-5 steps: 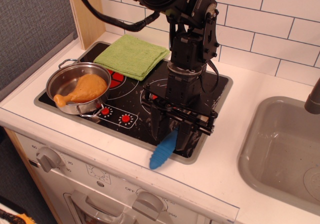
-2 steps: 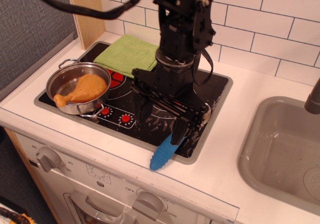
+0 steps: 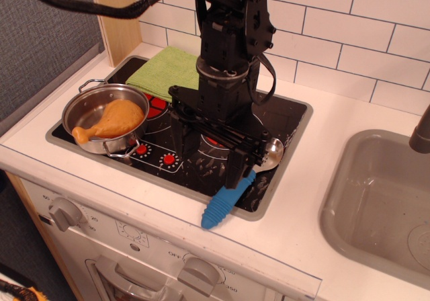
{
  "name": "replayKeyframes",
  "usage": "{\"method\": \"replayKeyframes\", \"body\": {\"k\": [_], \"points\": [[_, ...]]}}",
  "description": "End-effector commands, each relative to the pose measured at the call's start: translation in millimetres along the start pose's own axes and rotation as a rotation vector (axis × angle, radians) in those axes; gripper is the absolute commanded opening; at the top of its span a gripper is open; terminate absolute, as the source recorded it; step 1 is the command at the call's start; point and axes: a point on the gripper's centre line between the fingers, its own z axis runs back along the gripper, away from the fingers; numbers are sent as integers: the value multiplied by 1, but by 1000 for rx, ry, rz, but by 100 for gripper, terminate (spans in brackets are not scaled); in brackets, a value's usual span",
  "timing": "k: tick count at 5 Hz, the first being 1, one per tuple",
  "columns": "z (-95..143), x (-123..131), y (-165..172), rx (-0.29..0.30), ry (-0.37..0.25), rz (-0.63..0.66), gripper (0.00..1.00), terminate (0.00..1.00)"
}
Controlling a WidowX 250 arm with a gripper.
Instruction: Move the blue spoon to the front right corner.
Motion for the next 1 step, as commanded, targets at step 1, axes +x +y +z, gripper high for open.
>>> {"method": "replayKeyframes", "body": {"k": [1], "points": [[13, 0, 3, 3, -47, -2, 100, 100]]}}
